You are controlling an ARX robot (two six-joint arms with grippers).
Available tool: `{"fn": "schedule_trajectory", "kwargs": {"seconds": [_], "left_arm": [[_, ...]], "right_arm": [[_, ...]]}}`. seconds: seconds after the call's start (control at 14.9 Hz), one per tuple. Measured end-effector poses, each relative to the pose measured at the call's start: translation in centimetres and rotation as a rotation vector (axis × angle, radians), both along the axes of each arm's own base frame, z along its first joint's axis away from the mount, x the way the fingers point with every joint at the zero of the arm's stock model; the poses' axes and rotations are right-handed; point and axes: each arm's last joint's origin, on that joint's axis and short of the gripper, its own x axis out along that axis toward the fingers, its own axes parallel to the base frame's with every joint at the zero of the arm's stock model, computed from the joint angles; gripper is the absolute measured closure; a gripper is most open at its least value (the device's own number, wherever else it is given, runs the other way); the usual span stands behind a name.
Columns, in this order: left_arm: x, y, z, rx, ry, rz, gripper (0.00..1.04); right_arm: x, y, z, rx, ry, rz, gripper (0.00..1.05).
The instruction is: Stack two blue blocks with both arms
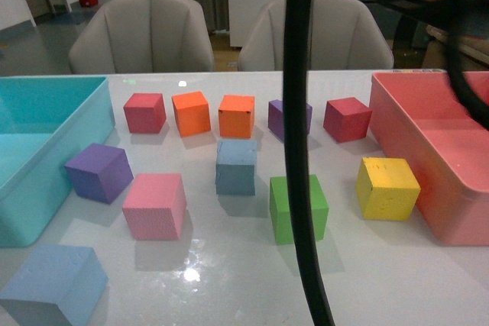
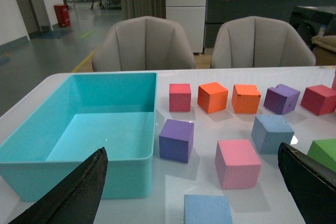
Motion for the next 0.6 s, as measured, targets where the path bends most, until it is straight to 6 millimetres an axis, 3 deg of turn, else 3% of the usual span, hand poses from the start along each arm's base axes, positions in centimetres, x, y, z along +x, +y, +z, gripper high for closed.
{"fn": "schedule_trajectory", "kwargs": {"seconds": [0.2,0.27,0.33,0.6], "left_arm": [[0.0,0.0,0.0,0.000,0.000,0.000,0.07],[0.0,0.0,0.0,0.000,-0.001,-0.002,0.07],[0.0,0.0,0.0,0.000,0.001,0.000,0.07],[0.0,0.0,0.0,0.000,0.002,0.003,0.07]], "right_arm": [[-4.9,-2.3,-1.2,-0.048,-0.054,-0.027,0.08],[-5.2,-3.9,-1.3,-0.073,-0.233,-0.168,0.23],[-5.3,-6.3,-2.1,-0.146,-0.287,-0.229,0.36],[-6.9,-9.2,-3.8,-0.221,-0.259,-0.234,0.50]]}}
